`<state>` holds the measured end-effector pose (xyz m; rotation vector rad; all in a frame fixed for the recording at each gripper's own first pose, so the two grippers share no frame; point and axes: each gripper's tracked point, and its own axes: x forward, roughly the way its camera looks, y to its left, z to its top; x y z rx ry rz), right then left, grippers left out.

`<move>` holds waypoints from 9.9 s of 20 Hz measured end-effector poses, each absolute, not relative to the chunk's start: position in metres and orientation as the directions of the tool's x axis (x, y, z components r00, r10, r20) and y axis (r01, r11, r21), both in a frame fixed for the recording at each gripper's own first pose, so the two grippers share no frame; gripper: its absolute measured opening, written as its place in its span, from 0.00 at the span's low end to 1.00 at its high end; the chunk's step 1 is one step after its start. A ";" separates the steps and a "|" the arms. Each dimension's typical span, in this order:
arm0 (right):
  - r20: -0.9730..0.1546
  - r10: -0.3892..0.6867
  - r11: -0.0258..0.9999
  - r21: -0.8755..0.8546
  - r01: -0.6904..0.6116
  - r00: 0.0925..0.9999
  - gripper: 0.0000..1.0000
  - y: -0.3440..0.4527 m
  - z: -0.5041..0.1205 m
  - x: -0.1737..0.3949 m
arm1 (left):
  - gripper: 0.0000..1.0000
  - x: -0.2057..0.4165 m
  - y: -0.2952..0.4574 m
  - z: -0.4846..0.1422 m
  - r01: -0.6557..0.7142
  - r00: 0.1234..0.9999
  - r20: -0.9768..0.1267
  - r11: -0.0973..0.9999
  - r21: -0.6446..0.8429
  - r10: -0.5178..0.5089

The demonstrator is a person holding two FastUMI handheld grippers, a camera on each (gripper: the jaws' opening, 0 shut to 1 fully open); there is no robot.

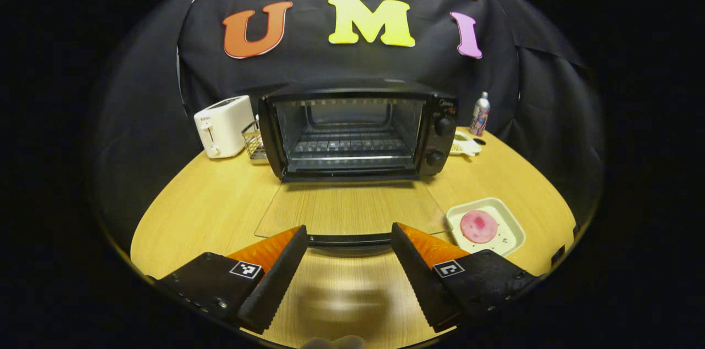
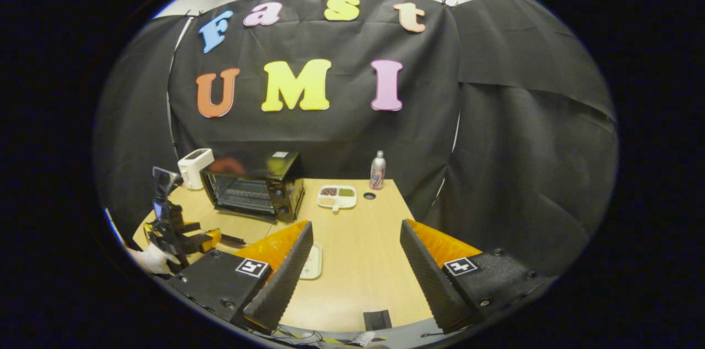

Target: Open the electric oven with the left hand, put the food in, and close the electric oven.

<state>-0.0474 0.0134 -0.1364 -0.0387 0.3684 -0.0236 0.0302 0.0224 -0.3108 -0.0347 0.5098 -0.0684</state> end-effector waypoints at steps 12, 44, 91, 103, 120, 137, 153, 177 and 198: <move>-0.663 0.154 0.987 0.064 -0.149 0.733 0.92 0.062 -0.312 0.031 | 0.97 -0.035 0.057 -0.162 -0.028 0.961 -0.277 0.998 -0.053 0.012; -0.881 0.413 0.906 0.372 -0.202 0.230 0.04 0.080 -0.437 0.121 | 0.97 -0.055 0.048 -0.097 -0.345 0.906 -0.262 0.939 0.004 0.334; -0.416 0.281 0.381 0.875 0.298 0.865 0.04 0.357 -0.360 0.274 | 0.97 0.004 0.157 -0.152 -0.179 0.925 -0.331 0.982 0.064 0.190; -0.346 0.309 0.474 0.863 0.172 0.886 0.48 0.335 -0.325 0.272 | 0.97 0.012 0.156 -0.147 -0.187 0.927 -0.325 0.982 0.027 0.185; -0.224 0.207 0.963 0.221 -0.157 0.952 0.95 0.218 -0.133 0.079 | 0.97 -0.006 0.135 -0.085 -0.039 0.991 -0.129 0.999 -0.025 0.035; -0.213 -0.002 0.999 0.046 0.012 0.977 0.96 0.091 -0.087 0.020 | 0.97 0.008 0.066 -0.201 0.048 0.959 -0.278 0.998 -0.037 -0.056; -0.284 -0.082 0.997 -0.013 0.081 0.955 0.96 0.040 -0.100 0.008 | 0.97 0.002 0.007 -0.371 0.088 0.798 -0.591 0.993 -0.080 -0.119; -0.334 -0.118 0.991 0.018 0.132 0.935 1.00 0.008 -0.120 0.005 | 0.97 0.039 0.004 -0.418 0.074 0.742 -0.664 0.996 -0.051 -0.089; -0.315 -0.100 0.988 0.078 0.131 0.944 1.00 0.012 -0.126 0.000 | 0.98 0.132 0.010 -0.294 0.092 0.875 -0.475 0.995 -0.030 -0.096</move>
